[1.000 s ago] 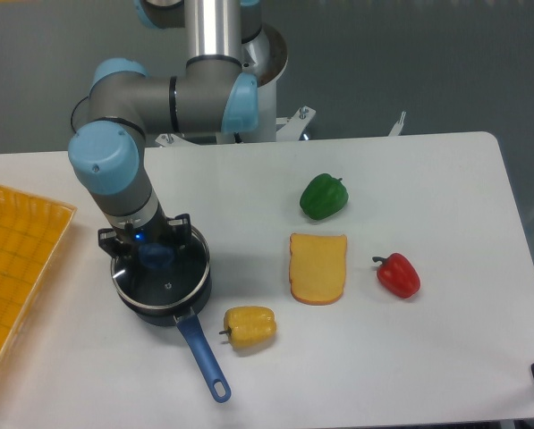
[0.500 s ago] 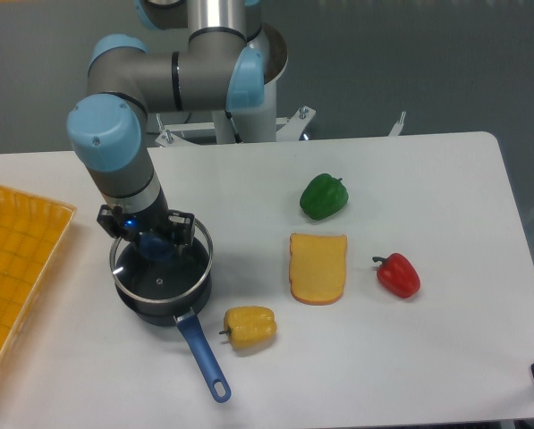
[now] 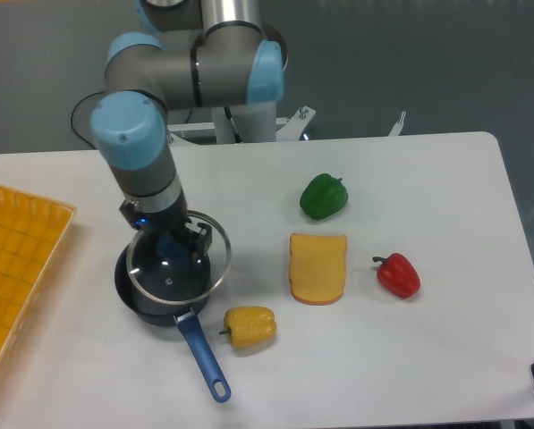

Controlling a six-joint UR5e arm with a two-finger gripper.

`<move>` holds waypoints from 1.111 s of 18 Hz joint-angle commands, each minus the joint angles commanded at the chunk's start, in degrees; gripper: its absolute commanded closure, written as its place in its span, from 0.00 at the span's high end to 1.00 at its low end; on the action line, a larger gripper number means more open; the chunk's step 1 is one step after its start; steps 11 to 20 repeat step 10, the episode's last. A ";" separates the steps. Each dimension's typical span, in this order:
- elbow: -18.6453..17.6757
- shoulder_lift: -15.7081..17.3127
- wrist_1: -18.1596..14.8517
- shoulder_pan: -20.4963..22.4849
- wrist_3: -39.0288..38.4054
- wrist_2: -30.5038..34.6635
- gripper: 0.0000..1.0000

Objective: Open the lid
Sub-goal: 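Lift the glass lid up off the saucepan by its knob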

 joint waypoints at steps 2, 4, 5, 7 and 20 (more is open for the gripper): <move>-0.35 0.88 0.00 0.54 2.03 -0.09 0.55; -0.35 0.97 0.00 0.97 2.57 -0.09 0.55; -0.61 1.15 0.00 0.98 2.57 0.08 0.55; -0.62 1.24 0.00 1.06 2.57 0.00 0.55; -0.79 1.24 0.00 1.06 2.57 -0.09 0.55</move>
